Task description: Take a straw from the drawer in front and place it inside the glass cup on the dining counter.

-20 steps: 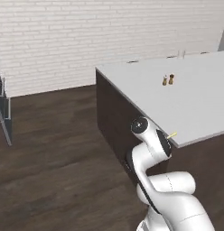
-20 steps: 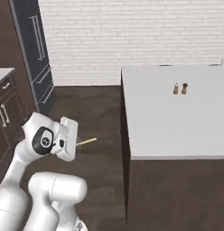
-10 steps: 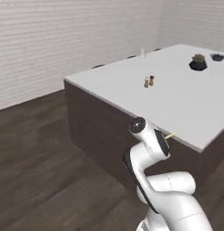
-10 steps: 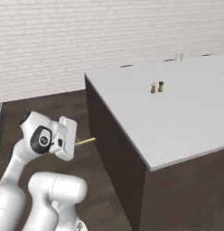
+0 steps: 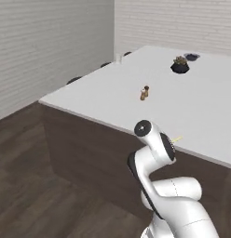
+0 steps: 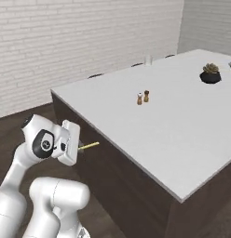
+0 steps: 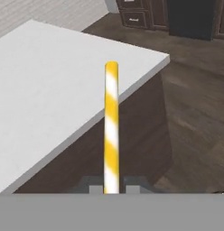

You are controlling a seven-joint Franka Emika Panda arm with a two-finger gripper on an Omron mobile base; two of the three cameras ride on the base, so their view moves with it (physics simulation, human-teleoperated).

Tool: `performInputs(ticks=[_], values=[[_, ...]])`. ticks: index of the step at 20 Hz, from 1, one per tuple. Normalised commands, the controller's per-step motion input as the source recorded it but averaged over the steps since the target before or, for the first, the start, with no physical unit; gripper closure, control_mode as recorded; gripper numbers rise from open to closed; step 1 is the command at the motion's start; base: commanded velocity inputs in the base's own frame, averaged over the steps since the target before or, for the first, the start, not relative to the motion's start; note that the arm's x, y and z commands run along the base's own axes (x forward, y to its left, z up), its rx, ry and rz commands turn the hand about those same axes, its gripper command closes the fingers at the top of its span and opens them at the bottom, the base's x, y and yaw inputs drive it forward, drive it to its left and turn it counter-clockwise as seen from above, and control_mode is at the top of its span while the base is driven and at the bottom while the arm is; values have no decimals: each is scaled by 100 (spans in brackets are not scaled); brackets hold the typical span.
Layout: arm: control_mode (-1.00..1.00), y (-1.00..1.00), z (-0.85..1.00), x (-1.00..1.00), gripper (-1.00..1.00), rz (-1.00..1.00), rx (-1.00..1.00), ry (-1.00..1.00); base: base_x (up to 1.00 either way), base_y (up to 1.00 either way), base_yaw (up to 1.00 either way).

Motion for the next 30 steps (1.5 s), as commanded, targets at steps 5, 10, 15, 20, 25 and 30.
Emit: performInputs(ticks=[5,10,15,20,25,30], values=[[100,0,0,0,100,0,0,0,71,100,-43],[100,0,0,0,100,0,0,0,53,100,-33],[100,0,0,0,100,0,0,0,56,100,-28],[100,0,0,0,100,0,0,0,31,100,-23],[100,0,0,0,100,0,0,0,19,100,-29],[100,0,0,0,100,0,0,0,20,100,-40]])
